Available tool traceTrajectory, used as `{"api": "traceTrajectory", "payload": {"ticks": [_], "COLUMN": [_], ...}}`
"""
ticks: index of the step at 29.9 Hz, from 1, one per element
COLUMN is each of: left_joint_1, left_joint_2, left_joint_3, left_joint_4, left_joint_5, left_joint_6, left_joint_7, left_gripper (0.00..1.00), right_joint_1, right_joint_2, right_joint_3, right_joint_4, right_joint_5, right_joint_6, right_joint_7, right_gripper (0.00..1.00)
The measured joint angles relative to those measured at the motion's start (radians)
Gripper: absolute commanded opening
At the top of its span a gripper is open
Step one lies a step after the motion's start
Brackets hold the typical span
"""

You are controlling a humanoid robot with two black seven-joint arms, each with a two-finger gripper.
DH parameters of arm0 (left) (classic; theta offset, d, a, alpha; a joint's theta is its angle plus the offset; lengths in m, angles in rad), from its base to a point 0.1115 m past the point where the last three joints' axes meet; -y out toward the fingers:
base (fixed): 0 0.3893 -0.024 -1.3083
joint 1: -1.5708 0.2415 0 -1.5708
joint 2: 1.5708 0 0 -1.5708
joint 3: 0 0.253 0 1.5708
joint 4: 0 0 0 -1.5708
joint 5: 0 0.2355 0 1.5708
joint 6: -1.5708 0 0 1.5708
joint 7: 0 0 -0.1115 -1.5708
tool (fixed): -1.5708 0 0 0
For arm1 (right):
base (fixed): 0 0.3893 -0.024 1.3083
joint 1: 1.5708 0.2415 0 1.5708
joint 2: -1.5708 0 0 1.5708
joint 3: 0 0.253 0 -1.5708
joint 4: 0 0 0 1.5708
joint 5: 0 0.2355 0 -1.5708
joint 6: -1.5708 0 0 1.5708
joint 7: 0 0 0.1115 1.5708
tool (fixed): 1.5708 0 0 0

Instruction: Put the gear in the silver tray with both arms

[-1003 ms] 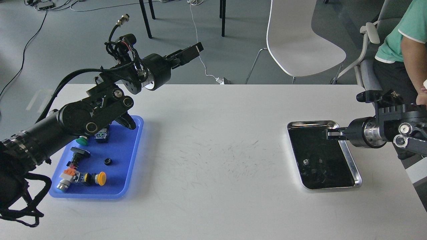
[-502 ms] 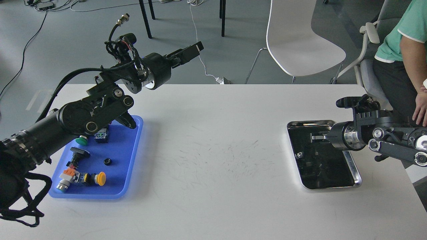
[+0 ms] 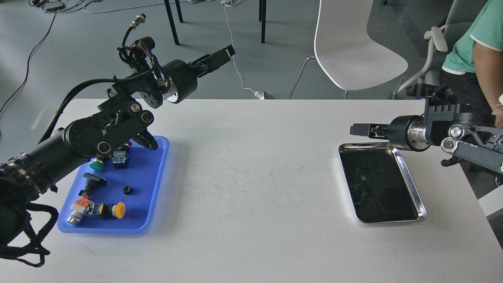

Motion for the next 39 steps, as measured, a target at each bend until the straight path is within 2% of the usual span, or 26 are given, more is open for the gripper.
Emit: {"api": "traceTrajectory", "payload": {"ticks": [5,10,15,18,21,26,31,34,39], "left_joint_1": [0.001,0.004,0.041,0.086,0.142,0.249,0.299,0.309,0.358], "left_joint_2": [0.052,0.145,0.242,0.276,0.287,0.279,0.295,0.354,0.507], "left_joint_3": [-0.059,-0.085,-0.089,-0.113,-0.178,-0.279,-0.297,-0.281,-0.205], "left_joint_4": [0.002,0.002,0.002,0.001,-0.001,-0.02,-0.087,-0.158,-0.338], "left_joint_5": [-0.139,-0.395,-0.742,-0.906,-1.0,-1.033,-1.023,-0.959,-0.658], "left_joint_6": [0.012,0.007,-0.049,-0.084,-0.102,-0.116,-0.117,-0.116,-0.119], "left_joint_7": [0.0,0.001,-0.004,-0.021,-0.027,-0.027,-0.027,-0.027,-0.031], "left_gripper": [0.98,0.98,0.98,0.98,0.98,0.98,0.98,0.98,0.98], "right_joint_1": [-0.047,-0.11,-0.161,-0.197,-0.245,-0.382,-0.48,-0.488,-0.493], "right_joint_2": [-0.016,-0.016,-0.006,0.006,0.038,0.063,0.109,0.117,0.119], "right_joint_3": [0.186,0.334,0.419,0.454,0.486,0.626,0.781,0.809,0.813], "right_joint_4": [-0.023,-0.113,-0.237,-0.332,-0.408,-0.437,-0.438,-0.435,-0.428], "right_joint_5": [0.22,0.499,0.796,0.955,1.1,1.272,1.288,1.288,1.288], "right_joint_6": [-0.006,-0.005,0.007,0.05,0.121,0.214,0.226,0.226,0.227], "right_joint_7": [0.016,0.025,0.051,0.09,0.109,0.118,0.121,0.121,0.12], "right_gripper": [0.95,0.95,0.95,0.95,0.95,0.95,0.95,0.95,0.96]}}
